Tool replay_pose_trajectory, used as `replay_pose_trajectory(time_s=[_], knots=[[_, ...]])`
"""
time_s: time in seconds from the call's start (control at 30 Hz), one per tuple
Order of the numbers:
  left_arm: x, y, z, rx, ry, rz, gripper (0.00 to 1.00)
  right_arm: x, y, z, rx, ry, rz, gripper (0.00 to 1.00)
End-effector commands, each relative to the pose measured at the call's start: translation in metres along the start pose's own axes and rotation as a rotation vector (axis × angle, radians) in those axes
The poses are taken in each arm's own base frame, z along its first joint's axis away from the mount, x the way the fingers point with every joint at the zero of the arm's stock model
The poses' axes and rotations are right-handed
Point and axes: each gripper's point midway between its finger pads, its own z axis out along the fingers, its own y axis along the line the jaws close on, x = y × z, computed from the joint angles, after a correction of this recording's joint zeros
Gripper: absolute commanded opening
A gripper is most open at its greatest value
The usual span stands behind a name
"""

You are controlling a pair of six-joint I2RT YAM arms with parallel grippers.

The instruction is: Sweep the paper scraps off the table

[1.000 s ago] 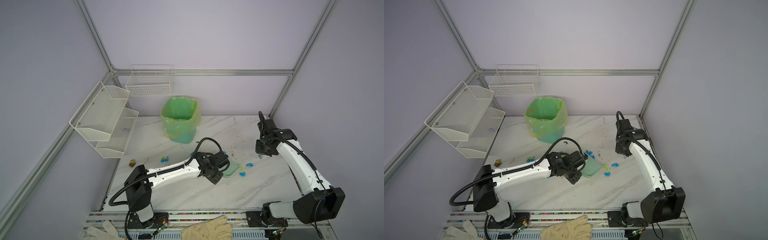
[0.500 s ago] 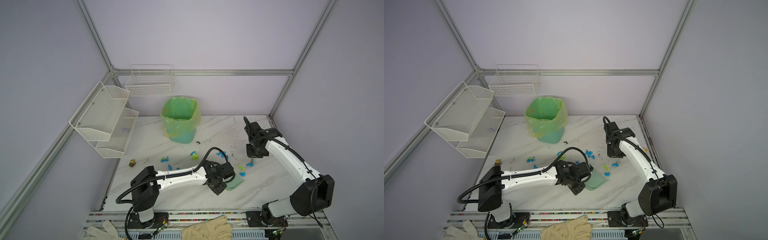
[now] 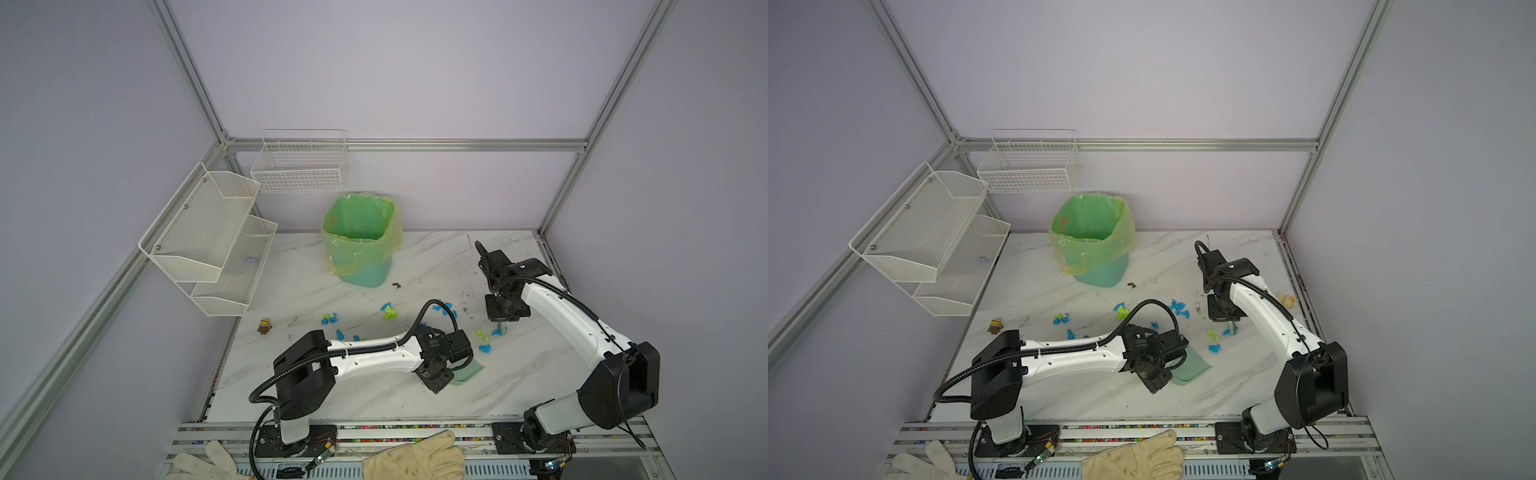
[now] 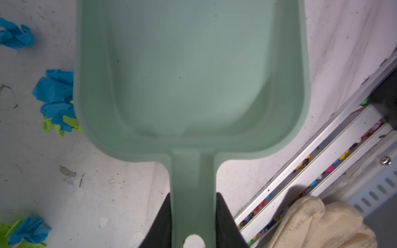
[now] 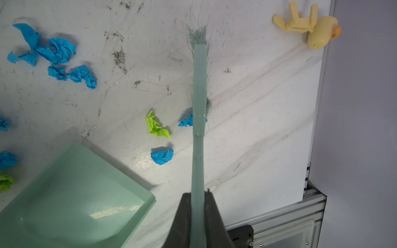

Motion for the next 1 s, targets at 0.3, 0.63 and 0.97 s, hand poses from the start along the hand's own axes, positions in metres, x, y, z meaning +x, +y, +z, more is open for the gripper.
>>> replay_pose_trajectory(time_s=[0.3, 0.63, 0.97], knots=[[-0.013, 0.0, 0.008, -0.02, -0.016, 0.021, 0.1, 0.033, 0.04, 0.008, -0.121, 0.087, -0.063, 0.0], [-0.02, 0.002, 0.006, -0.022, -0.026, 0.023, 0.1, 0.05, 0.065, -0.02, -0.331, 0.053, -0.038, 0.0], [-0.024, 0.007, 0.007, -0.028, -0.026, 0.02, 0.1, 0.071, 0.07, -0.064, -0.53, 0.008, 0.003, 0.0]])
